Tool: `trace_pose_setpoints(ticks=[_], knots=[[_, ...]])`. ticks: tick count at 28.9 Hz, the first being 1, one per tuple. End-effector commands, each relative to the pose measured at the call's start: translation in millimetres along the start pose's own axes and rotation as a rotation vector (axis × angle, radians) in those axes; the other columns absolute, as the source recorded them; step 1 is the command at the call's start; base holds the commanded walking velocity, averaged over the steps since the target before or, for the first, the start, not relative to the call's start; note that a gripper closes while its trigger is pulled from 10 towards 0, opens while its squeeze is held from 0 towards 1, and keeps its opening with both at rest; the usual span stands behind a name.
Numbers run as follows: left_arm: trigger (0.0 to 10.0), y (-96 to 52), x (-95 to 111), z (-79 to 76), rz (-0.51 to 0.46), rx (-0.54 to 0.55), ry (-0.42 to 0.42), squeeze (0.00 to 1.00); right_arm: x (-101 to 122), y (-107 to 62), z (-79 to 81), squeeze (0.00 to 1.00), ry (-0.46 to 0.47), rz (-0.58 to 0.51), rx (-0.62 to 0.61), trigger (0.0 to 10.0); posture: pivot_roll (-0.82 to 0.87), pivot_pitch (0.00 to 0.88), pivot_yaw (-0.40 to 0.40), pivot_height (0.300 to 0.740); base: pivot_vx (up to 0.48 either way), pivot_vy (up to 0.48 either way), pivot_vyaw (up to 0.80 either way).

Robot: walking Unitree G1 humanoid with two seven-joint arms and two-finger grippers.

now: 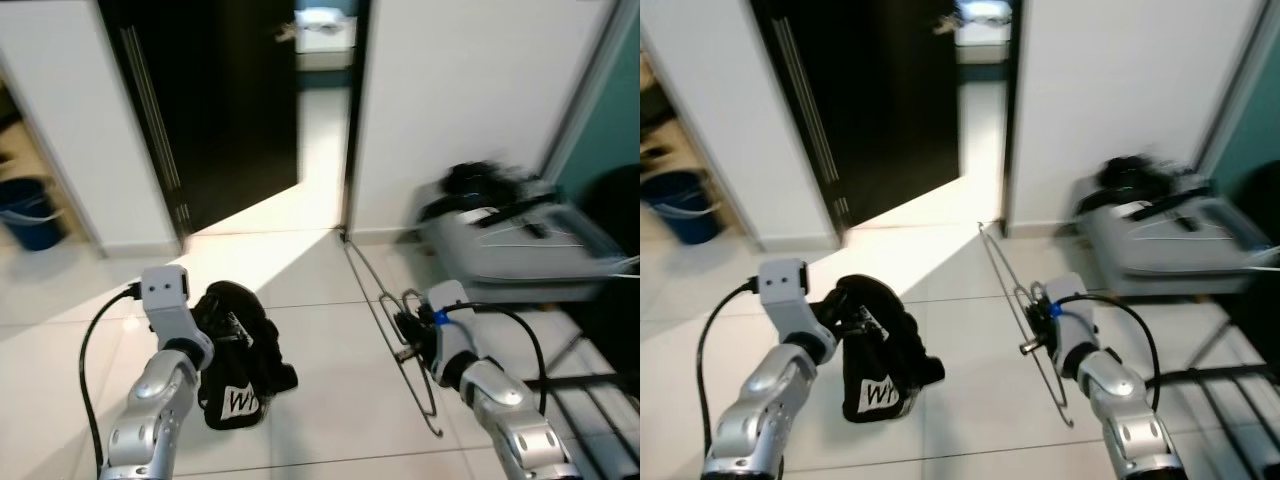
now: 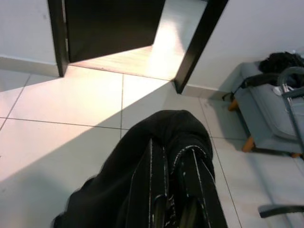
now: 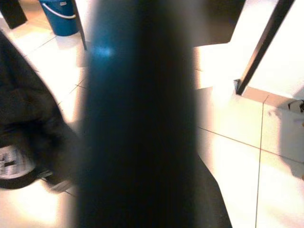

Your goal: Hang hanger

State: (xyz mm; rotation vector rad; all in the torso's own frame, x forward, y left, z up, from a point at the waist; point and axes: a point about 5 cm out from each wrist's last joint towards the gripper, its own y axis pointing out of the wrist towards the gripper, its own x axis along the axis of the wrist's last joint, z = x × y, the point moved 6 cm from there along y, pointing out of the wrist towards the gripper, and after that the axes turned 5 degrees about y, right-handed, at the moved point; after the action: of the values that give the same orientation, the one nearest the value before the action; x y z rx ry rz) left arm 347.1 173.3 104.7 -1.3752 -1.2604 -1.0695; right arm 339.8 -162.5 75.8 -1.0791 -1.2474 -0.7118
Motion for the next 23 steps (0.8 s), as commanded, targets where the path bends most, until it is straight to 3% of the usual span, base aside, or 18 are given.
trace_pose_setpoints(ticks=[1, 5, 10, 14, 18, 23], knots=[[10.0, -4.3, 5.1, 7.6, -0.012, 0.010, 0.008, 0.00, 11.8, 2.3, 5.3, 0.00, 0.036, -0.042, 0.021, 10.0, -0.07, 0.000, -0.019, 0.740, 0.000, 0.000, 0.74], [10.0, -7.7, 6.9, 10.9, -0.019, 0.020, -0.009, 0.00, 13.7, 6.1, 8.6, 0.00, 0.042, -0.039, 0.040, 10.0, -0.07, 0.000, -0.035, 0.740, 0.000, 0.000, 0.74], [10.0, -5.0, 8.4, 1.6, -0.035, 0.004, -0.045, 0.00, 16.1, 8.6, 5.7, 0.00, 0.062, -0.037, 0.054, 10.0, -0.10, 0.000, -0.036, 0.740, 0.000, 0.000, 0.74], [10.0, -4.1, 5.0, -5.0, -0.017, -0.016, 0.038, 0.00, 12.1, 12.4, 9.9, 0.00, 0.031, -0.025, 0.052, 10.0, -0.10, 0.000, -0.033, 0.740, 0.000, 0.000, 0.73], [10.0, -7.4, -0.3, 4.9, 0.007, -0.001, 0.010, 0.00, 9.3, 11.3, 9.4, 0.00, 0.036, -0.015, 0.049, 10.0, -0.09, 0.000, -0.020, 0.740, 0.000, 0.000, 0.73], [10.0, -7.6, 8.0, -8.1, -0.025, -0.051, 0.061, 0.00, 7.7, 6.1, 9.2, 0.00, 0.025, -0.007, 0.051, 10.0, -0.12, 0.000, -0.002, 0.740, 0.000, 0.000, 0.74]])
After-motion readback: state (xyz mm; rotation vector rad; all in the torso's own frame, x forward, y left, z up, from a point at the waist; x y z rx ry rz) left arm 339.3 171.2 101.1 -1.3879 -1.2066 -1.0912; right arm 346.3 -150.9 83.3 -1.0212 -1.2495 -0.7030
